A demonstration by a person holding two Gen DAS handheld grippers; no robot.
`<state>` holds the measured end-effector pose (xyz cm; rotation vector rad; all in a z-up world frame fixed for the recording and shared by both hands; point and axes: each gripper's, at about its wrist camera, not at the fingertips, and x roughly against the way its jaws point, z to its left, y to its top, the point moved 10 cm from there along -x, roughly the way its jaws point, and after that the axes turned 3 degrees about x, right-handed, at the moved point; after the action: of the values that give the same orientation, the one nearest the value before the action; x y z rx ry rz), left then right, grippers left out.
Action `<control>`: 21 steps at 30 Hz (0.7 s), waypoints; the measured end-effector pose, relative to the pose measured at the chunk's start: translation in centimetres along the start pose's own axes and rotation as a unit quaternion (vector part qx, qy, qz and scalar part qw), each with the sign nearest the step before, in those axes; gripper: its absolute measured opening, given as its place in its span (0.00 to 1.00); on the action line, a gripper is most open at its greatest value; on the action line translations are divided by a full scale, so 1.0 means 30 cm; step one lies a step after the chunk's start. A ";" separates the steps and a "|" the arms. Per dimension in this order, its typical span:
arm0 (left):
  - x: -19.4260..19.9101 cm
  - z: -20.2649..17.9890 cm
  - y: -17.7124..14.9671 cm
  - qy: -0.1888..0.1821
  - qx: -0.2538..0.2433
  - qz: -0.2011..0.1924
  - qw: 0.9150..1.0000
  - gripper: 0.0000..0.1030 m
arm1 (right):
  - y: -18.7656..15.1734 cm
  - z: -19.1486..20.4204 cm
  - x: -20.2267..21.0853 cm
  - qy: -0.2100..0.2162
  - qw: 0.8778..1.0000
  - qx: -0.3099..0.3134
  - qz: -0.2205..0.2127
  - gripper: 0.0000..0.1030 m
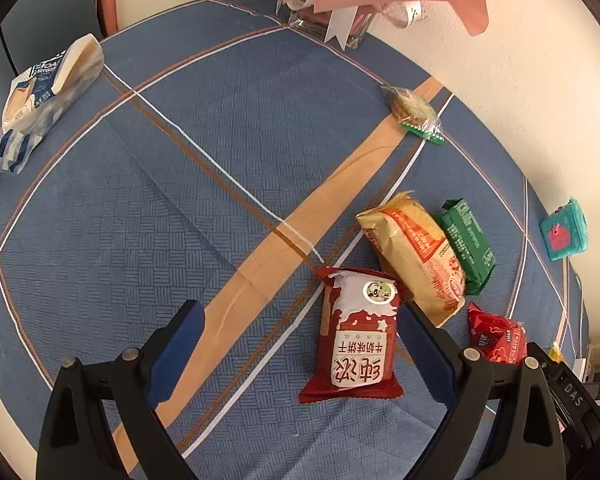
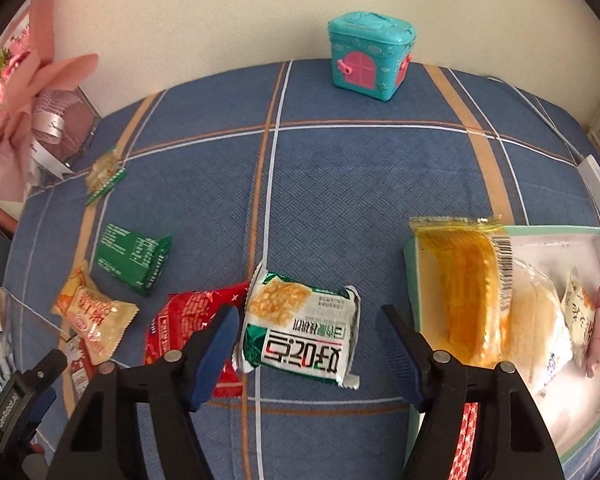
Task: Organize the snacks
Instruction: 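Move both tools back toward the red milk biscuit and green-white packet, then grasp the red milk biscuit packet with left tool while right tool grasps green-white packet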
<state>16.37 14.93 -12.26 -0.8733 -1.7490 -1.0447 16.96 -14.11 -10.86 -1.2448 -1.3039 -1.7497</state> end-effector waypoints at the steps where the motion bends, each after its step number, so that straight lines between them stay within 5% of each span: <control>1: -0.006 -0.006 -0.002 -0.003 -0.001 0.003 1.000 0.94 | -0.001 0.004 -0.010 -0.004 1.000 0.004 0.003 0.68; 21: -0.072 -0.058 -0.016 -0.006 -0.023 0.024 0.999 0.84 | -0.025 0.005 -0.042 -0.020 0.999 0.033 0.009 0.63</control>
<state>17.29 12.89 -13.96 -0.9463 -1.7112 -1.0540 16.80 -13.80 -12.30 -1.2560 -1.3586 -1.6630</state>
